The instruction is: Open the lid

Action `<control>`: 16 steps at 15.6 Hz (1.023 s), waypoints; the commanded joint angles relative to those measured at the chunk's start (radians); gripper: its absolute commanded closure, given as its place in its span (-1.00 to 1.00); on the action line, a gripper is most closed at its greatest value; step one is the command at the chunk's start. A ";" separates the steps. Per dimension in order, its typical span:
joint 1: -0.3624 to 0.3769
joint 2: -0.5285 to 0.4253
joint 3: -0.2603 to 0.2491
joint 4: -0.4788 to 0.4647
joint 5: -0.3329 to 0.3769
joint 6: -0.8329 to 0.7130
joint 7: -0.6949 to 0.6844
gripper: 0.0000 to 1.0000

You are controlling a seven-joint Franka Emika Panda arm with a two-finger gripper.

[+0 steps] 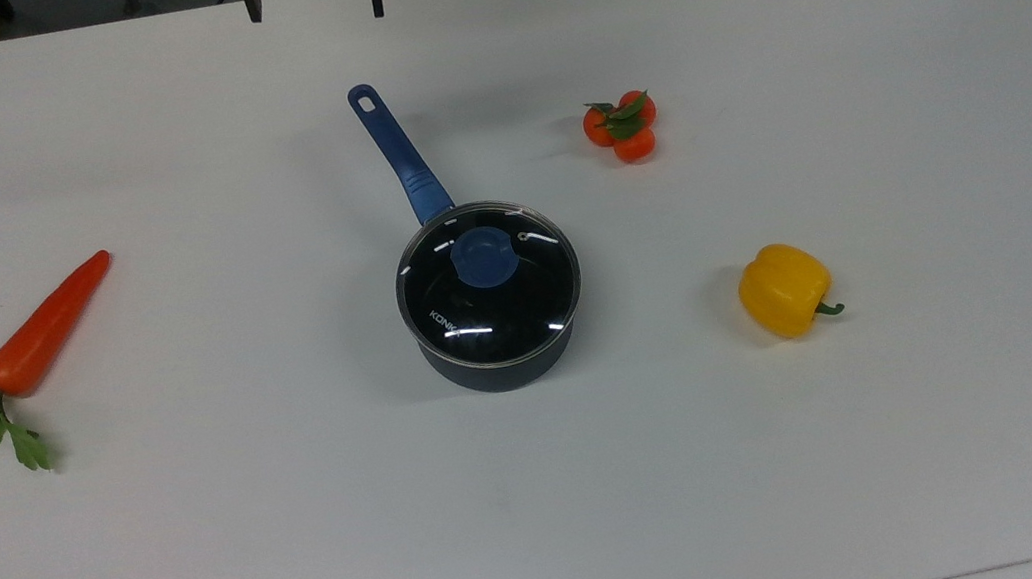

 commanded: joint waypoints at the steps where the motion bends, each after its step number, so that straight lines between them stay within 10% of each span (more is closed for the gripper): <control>1: -0.022 -0.020 -0.003 -0.012 0.009 0.004 -0.029 -1.00; 16: -0.008 0.193 0.060 0.028 0.089 0.383 -0.127 -1.00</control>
